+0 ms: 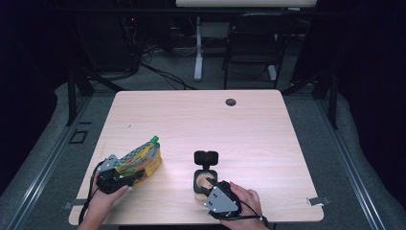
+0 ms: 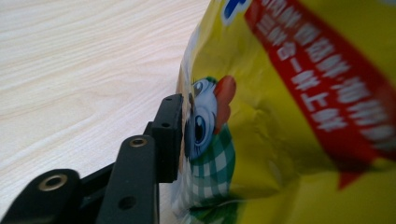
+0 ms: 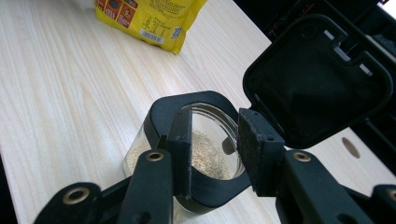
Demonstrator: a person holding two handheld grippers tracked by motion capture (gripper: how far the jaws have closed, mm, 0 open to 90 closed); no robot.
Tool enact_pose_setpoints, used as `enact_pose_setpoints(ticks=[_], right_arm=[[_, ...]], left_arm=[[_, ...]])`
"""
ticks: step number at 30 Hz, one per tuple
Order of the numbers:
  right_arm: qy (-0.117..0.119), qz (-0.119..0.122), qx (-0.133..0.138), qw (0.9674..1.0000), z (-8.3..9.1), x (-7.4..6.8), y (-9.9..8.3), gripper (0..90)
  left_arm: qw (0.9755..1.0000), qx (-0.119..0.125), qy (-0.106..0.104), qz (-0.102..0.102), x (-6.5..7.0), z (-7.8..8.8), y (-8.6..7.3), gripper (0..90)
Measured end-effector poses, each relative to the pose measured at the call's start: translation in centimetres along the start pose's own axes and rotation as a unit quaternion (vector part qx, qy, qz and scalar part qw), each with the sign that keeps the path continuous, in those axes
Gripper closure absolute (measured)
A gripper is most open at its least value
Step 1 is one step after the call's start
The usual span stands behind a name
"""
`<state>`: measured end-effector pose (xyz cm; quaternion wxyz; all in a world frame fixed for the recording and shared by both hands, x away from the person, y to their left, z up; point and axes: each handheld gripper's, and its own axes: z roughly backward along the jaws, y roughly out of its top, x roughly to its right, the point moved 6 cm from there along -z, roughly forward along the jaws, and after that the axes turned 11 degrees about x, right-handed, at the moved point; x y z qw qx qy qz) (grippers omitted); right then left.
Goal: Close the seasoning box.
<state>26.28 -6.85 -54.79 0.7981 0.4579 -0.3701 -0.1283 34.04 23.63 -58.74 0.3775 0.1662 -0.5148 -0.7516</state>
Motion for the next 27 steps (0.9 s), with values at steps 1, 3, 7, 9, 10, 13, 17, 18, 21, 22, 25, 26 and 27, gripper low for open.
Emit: enact_pose_setpoints(ticks=[1,3,7,9,10,13,17,18,21,22,25,26,27], right_arm=[[0.002,-0.007,0.001,1.0,0.0,0.1,0.0,66.2],[0.003,-0.014,0.0,0.9999,0.0,0.2,0.0,66.2],[0.003,-0.022,0.001,0.9997,0.0,0.3,-0.1,66.1],[0.005,-0.026,0.0,0.9997,0.0,0.4,-0.1,65.8],[0.005,-0.026,0.001,0.9996,0.0,0.3,-0.1,65.7],[0.005,-0.027,0.002,0.9996,0.0,0.4,-0.1,65.5],[0.006,-0.034,0.003,0.9994,0.0,0.5,-0.1,65.2],[0.007,-0.037,0.004,0.9993,0.0,0.6,-0.1,65.1],[0.008,-0.044,0.006,0.999,0.1,0.7,-0.1,64.8],[0.006,-0.044,0.007,0.999,0.1,0.8,-0.1,64.8],[0.006,-0.046,0.008,0.9989,0.1,0.9,-0.1,64.7],[0.007,-0.048,0.009,0.9988,0.1,0.9,-0.1,64.5],[0.007,-0.05,0.008,0.9987,0.2,1.0,-0.1,64.5]], left_arm=[[1.0,0.001,0.001,-0.001,-0.1,0.1,0.0,56.7],[1.0,0.004,0.004,0.005,-0.2,0.2,0.1,54.1],[0.9999,0.014,0.006,0.008,-0.2,0.5,0.2,49.1],[0.9998,0.019,-0.003,0.009,-0.1,0.7,0.3,46.7],[0.9997,0.02,-0.007,0.011,0.0,0.8,0.3,45.8],[0.9996,0.022,-0.01,0.012,0.3,0.9,0.4,43.1],[0.9997,0.022,-0.008,0.01,0.5,1.1,0.6,40.6],[0.9996,0.024,-0.006,0.012,0.5,1.1,0.6,40.3],[0.9994,0.03,-0.001,0.019,0.4,1.3,0.7,39.4],[0.9994,0.028,-0.002,0.019,0.4,1.4,0.6,39.3],[0.9992,0.029,0.0,0.026,0.3,1.5,0.6,39.1],[0.9991,0.03,0.002,0.029,0.3,1.5,0.6,39.1],[0.9991,0.029,0.003,0.029,0.3,1.6,0.6,39.0]])
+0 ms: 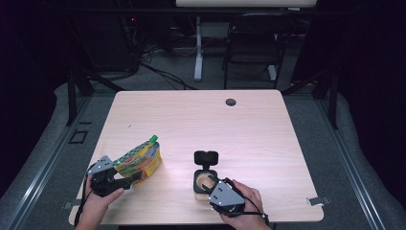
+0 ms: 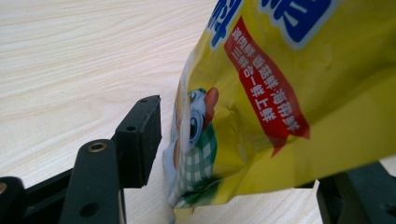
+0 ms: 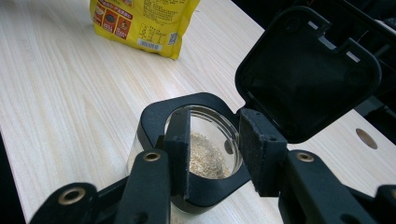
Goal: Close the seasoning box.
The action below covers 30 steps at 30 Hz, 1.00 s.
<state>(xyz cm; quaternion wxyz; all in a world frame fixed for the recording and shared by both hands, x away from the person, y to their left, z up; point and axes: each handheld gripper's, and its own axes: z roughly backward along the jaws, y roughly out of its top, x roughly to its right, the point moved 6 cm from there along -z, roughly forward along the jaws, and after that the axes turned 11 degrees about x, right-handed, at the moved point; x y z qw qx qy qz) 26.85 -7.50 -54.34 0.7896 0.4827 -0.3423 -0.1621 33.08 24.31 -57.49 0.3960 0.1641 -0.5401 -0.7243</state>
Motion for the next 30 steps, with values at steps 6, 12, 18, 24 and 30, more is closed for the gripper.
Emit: enact_pose_setpoints(ticks=[6,12,18,24,30], right_arm=[[-0.002,-0.007,0.0,1.0,0.1,0.3,0.0,64.0],[-0.002,-0.014,0.002,0.9999,0.1,0.4,0.0,63.7],[-0.003,-0.016,0.003,0.9999,0.1,0.4,0.1,63.6],[-0.002,-0.019,0.004,0.9998,0.2,0.5,0.1,63.5],[-0.003,-0.021,0.002,0.9998,0.2,0.5,0.1,63.1]], left_arm=[[1.0,-0.004,0.003,0.0,-0.1,0.5,-0.1,38.8],[1.0,-0.004,0.002,0.002,0.0,0.9,0.1,38.0],[1.0,-0.008,0.006,0.002,0.4,0.9,0.0,38.0],[1.0,-0.005,0.003,-0.001,0.8,1.3,0.0,37.8],[0.9998,-0.012,0.013,-0.005,0.9,2.2,-0.5,37.7]])
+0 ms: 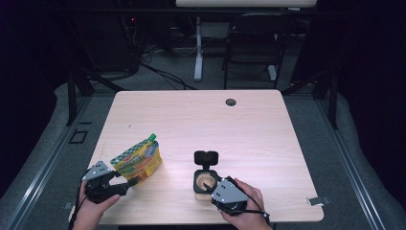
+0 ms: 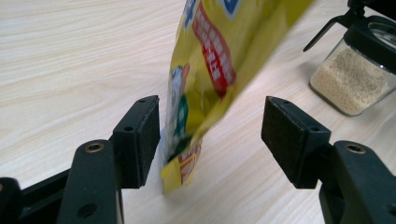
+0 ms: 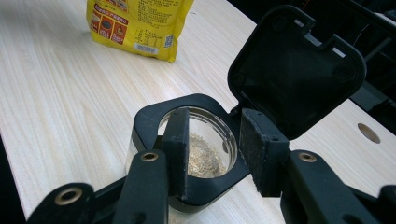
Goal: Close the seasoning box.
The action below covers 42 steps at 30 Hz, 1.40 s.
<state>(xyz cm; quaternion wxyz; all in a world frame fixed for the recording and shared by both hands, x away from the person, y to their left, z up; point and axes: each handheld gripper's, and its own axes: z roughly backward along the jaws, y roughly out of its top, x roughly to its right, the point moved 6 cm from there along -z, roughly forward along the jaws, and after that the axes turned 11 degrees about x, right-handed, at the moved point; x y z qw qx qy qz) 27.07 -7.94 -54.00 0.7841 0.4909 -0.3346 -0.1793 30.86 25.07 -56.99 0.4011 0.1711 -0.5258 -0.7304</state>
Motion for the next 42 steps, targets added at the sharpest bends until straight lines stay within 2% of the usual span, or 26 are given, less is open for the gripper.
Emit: enact_pose_setpoints(ticks=[3,9,11,13,18,22,23,25,28,33,36,42], right_arm=[[0.001,-0.003,-0.002,1.0,0.1,0.1,0.0,62.8],[0.0,-0.025,-0.002,0.9997,0.2,0.9,0.3,60.0],[-0.002,-0.037,-0.005,0.9993,0.3,1.4,0.3,59.8],[-0.005,-0.061,0.002,0.9981,0.4,2.1,0.4,59.2],[-0.008,-0.106,-0.003,0.9944,0.5,3.7,0.5,55.6],[-0.01,-0.115,-0.017,0.9932,0.4,4.9,0.2,53.1],[-0.009,-0.119,-0.015,0.9927,0.3,5.1,0.2,53.1],[-0.005,-0.13,-0.014,0.9915,0.0,5.6,0.3,52.7],[0.005,-0.149,-0.014,0.9888,-0.7,6.0,0.2,52.3],[0.006,-0.157,-0.015,0.9875,-1.0,6.5,0.1,51.1],[0.016,-0.172,-0.008,0.9849,-1.2,6.8,0.2,50.7],[0.024,-0.176,0.0,0.9841,-1.8,7.0,0.5,49.5]], left_arm=[[0.9999,0.002,0.007,0.01,0.0,0.7,-0.2,37.9],[0.9998,-0.003,0.017,0.009,0.2,1.8,-0.8,43.7],[0.9997,0.005,0.016,0.017,0.3,2.1,-0.7,47.2],[0.9996,0.007,0.014,0.022,0.4,2.4,-0.7,51.2],[0.9999,0.006,0.012,0.009,1.0,3.0,-0.7,62.0],[0.9998,0.003,0.017,-0.009,1.4,3.3,-0.6,71.3],[0.9997,0.004,0.022,-0.014,1.4,3.4,-0.6,71.5],[0.9996,0.006,0.027,-0.007,1.4,3.4,-0.6,71.2],[0.9996,0.008,0.027,-0.007,1.3,3.4,-0.5,70.2],[0.9996,0.006,0.028,-0.001,1.0,3.8,-0.6,69.8],[0.9995,0.004,0.03,-0.003,1.0,4.0,-0.8,69.7],[0.9995,0.001,0.033,0.001,1.0,5.0,-1.3,72.9]])
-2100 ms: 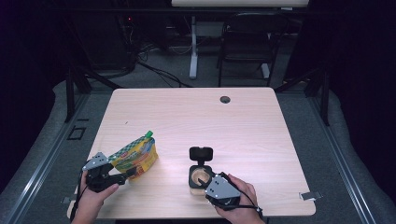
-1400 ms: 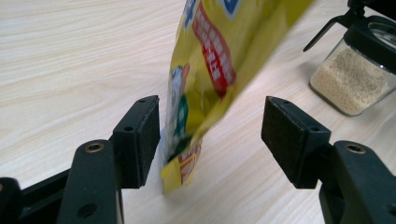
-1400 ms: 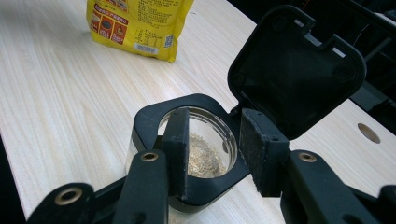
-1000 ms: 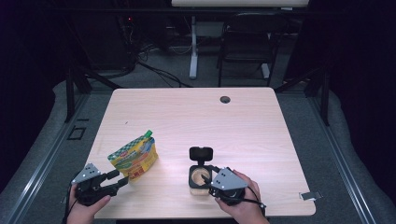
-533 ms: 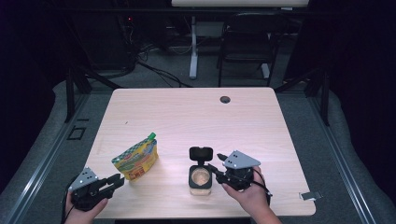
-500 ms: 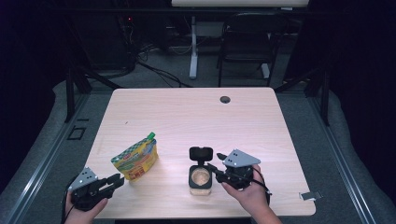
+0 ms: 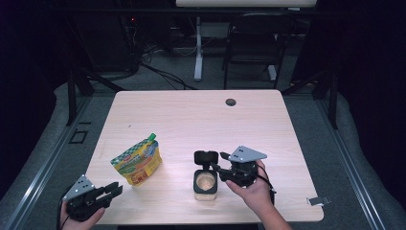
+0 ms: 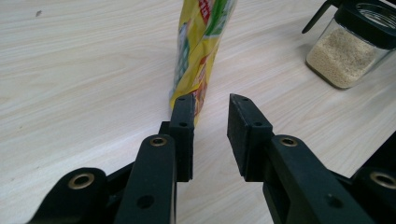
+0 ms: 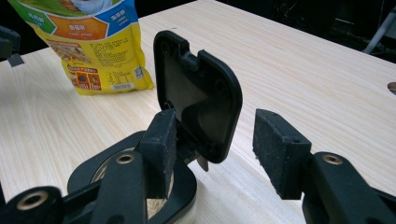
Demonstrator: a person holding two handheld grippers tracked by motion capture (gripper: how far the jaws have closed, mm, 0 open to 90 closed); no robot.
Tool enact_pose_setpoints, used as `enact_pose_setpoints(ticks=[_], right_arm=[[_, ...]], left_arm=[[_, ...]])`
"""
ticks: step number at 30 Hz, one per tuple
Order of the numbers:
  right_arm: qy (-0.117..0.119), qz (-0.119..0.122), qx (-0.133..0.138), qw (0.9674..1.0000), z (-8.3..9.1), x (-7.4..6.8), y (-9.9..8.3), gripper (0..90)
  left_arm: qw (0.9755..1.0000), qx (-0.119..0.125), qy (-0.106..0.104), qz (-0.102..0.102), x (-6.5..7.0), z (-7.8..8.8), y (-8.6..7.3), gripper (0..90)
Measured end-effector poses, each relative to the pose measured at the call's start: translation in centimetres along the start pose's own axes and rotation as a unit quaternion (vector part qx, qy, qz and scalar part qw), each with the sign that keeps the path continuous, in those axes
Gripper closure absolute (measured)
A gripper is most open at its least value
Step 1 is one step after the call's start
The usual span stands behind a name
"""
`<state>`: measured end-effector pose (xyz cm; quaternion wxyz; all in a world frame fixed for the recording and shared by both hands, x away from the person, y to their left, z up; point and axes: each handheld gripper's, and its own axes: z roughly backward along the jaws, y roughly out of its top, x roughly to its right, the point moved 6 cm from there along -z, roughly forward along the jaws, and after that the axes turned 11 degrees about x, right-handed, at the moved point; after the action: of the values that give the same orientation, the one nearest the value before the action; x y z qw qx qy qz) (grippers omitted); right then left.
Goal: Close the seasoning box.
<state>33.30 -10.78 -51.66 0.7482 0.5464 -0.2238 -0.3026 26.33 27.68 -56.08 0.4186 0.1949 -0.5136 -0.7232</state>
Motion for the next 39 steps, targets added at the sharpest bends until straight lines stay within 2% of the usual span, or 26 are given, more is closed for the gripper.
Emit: enact_pose_setpoints(ticks=[4,8,9,14,18,24,34,39], right_arm=[[0.004,-0.003,0.002,1.0,-0.5,0.1,0.1,48.5],[0.01,0.004,0.009,0.9999,-0.6,0.0,0.3,48.7],[0.009,0.004,0.012,0.9999,-0.6,0.0,0.3,49.0],[0.013,0.014,0.018,0.9997,-0.5,-0.1,0.6,52.5],[0.018,0.022,0.025,0.9993,-0.4,-0.3,0.8,57.1],[0.014,0.044,0.02,0.9987,0.0,-0.3,0.8,66.7],[0.009,0.076,0.012,0.997,0.4,-0.6,0.8,76.3],[0.011,0.081,0.01,0.9966,0.7,-0.8,0.7,79.1]], left_arm=[[1.0,0.009,-0.002,-0.001,0.2,0.3,0.2,78.7],[0.9997,0.004,-0.011,-0.022,1.1,0.1,0.2,83.6],[0.9995,0.002,-0.018,-0.026,1.4,-0.1,0.2,84.9],[0.999,0.0,-0.031,-0.032,2.1,-0.6,0.3,89.0],[0.9984,-0.006,-0.039,-0.04,2.5,-1.0,0.2,89.0],[0.9972,-0.018,-0.052,-0.05,3.2,-1.8,0.0,88.3],[0.9973,-0.02,-0.048,-0.051,2.9,-1.8,-0.2,86.7],[0.9975,-0.021,-0.046,-0.05,2.8,-1.9,-0.3,86.6]])
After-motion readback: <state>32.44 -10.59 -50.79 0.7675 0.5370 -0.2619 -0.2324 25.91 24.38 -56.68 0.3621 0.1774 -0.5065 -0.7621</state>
